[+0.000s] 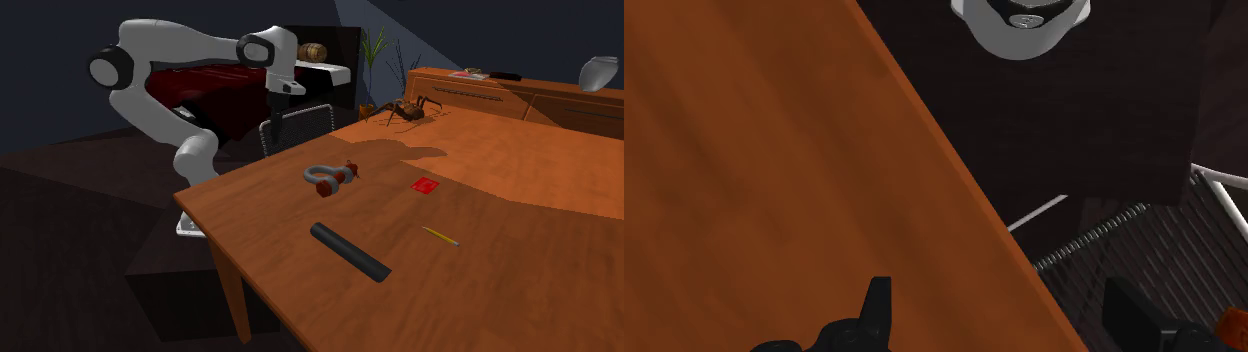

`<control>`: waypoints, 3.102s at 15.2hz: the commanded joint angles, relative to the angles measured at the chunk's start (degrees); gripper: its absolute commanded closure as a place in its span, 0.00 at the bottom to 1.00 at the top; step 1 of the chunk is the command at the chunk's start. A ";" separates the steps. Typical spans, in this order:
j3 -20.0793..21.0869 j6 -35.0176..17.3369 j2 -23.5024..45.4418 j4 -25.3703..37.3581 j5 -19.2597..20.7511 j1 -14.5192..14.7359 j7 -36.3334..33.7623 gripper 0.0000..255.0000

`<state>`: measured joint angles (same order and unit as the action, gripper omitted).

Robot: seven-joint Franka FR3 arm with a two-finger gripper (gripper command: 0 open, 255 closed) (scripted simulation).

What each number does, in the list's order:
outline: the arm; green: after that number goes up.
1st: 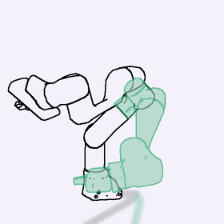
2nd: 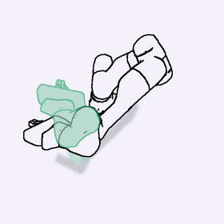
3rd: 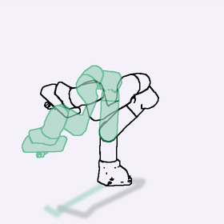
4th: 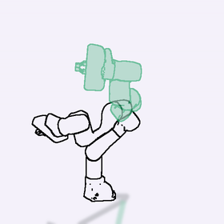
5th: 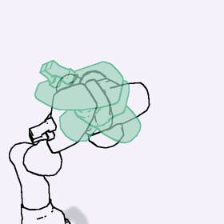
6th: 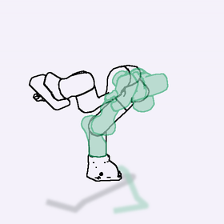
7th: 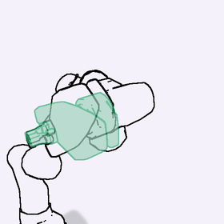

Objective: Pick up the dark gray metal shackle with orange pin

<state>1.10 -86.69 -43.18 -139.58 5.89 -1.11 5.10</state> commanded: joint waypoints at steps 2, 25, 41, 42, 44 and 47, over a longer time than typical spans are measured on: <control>-0.85 -1.46 1.16 0.38 0.83 -0.45 0.79 0.00; -12.32 -25.41 21.92 7.45 7.16 -5.03 10.55 0.00; -11.98 -21.52 21.31 10.77 6.83 -4.98 11.07 1.00; -11.92 -20.75 21.23 11.46 6.77 -4.96 11.17 1.00; -11.81 -19.21 21.10 12.88 6.65 -4.91 11.38 1.00; -11.65 -16.93 21.01 15.10 6.47 -4.85 11.69 1.00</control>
<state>-10.58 -104.42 -22.25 -125.39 12.43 -5.97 16.64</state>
